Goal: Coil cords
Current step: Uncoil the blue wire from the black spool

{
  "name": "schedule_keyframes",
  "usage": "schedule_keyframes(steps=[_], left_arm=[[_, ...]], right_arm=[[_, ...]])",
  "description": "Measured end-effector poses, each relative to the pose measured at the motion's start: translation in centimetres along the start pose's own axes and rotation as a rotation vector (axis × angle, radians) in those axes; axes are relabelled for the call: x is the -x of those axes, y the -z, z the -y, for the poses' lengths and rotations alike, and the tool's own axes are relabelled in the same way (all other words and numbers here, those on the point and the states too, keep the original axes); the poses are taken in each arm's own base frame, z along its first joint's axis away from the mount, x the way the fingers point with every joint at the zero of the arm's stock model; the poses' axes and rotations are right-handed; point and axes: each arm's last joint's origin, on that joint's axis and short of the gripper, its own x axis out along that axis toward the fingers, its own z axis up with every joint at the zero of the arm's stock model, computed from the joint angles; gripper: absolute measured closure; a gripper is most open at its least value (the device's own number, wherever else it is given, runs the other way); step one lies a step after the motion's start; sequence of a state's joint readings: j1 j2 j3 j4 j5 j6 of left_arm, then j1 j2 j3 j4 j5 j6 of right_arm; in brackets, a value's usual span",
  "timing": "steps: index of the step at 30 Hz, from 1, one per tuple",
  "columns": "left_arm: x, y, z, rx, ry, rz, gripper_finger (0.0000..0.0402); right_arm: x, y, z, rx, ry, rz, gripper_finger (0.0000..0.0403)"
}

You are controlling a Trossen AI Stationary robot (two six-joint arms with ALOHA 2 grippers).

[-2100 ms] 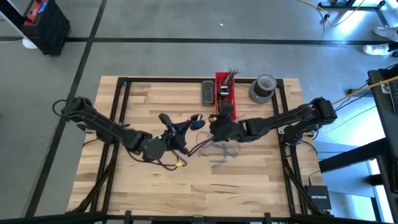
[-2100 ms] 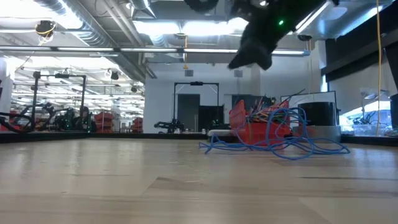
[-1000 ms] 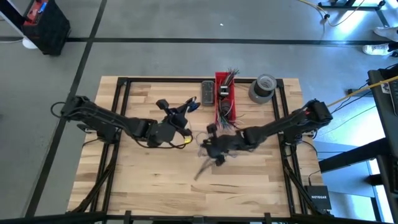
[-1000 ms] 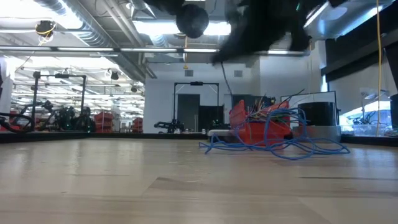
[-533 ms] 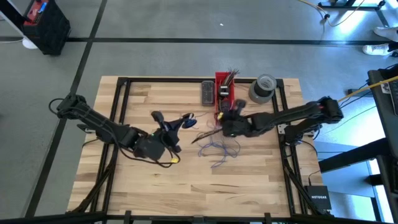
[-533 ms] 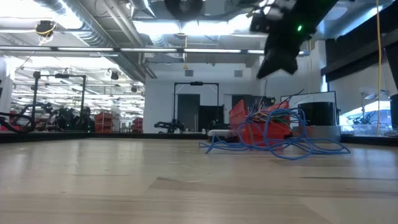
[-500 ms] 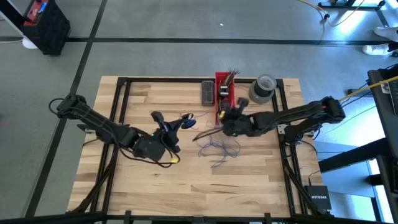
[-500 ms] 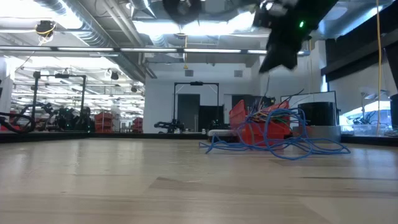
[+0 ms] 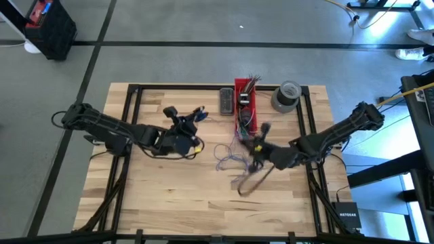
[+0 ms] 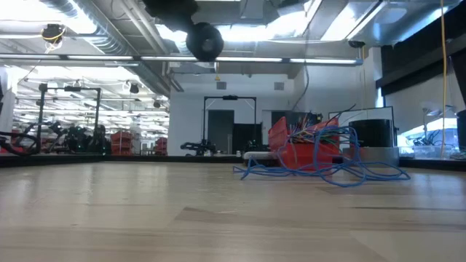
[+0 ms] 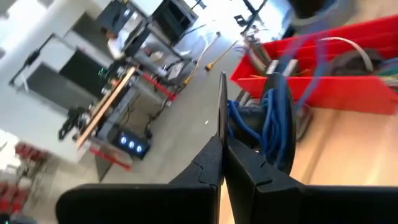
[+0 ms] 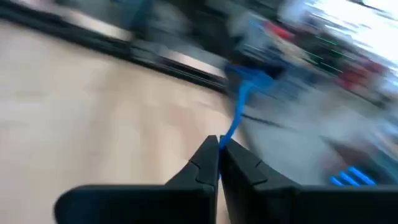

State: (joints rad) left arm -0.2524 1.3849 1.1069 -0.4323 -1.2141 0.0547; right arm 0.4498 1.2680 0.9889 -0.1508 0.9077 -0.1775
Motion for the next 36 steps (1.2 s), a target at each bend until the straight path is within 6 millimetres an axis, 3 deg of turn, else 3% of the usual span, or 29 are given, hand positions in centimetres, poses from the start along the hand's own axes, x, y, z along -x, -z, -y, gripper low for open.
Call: schedule_keyframes(steps=[7, 11, 16, 22, 27, 32, 36], left_arm=[[-1.7, -0.6, -0.9, 0.138, -0.050, -0.004, 0.0396], [-1.2, -1.0, -0.7, 0.156, -0.038, 0.022, 0.0396], [-0.3, -1.5, -0.4, 0.149, -0.014, 0.065, 0.0396], [2.1, -1.9, 0.4, 0.080, 0.046, 0.127, 0.0396], [4.5, -2.0, 0.8, 0.015, 0.103, 0.184, 0.0396], [5.2, -1.4, 1.1, -0.030, 0.126, 0.181, 0.0396], [5.0, -0.7, 1.2, -0.053, 0.129, 0.148, 0.0396]], right_arm=[[-1.3, 0.2, -4.2, 0.189, -0.546, 0.141, 0.0388], [-3.0, 1.3, -5.8, 0.281, -0.575, 0.107, 0.0388], [-6.3, 3.6, -5.9, 0.284, -0.540, -0.057, 0.0388], [-9.1, 7.7, -2.8, 0.215, -0.418, -0.444, 0.0388], [-7.9, 10.6, 1.9, 0.089, -0.043, -0.811, 0.0388], [-5.6, 10.7, 4.7, -0.023, 0.258, -0.847, 0.0388], [-4.4, 9.9, 5.4, -0.153, 0.315, -0.776, 0.0388]])
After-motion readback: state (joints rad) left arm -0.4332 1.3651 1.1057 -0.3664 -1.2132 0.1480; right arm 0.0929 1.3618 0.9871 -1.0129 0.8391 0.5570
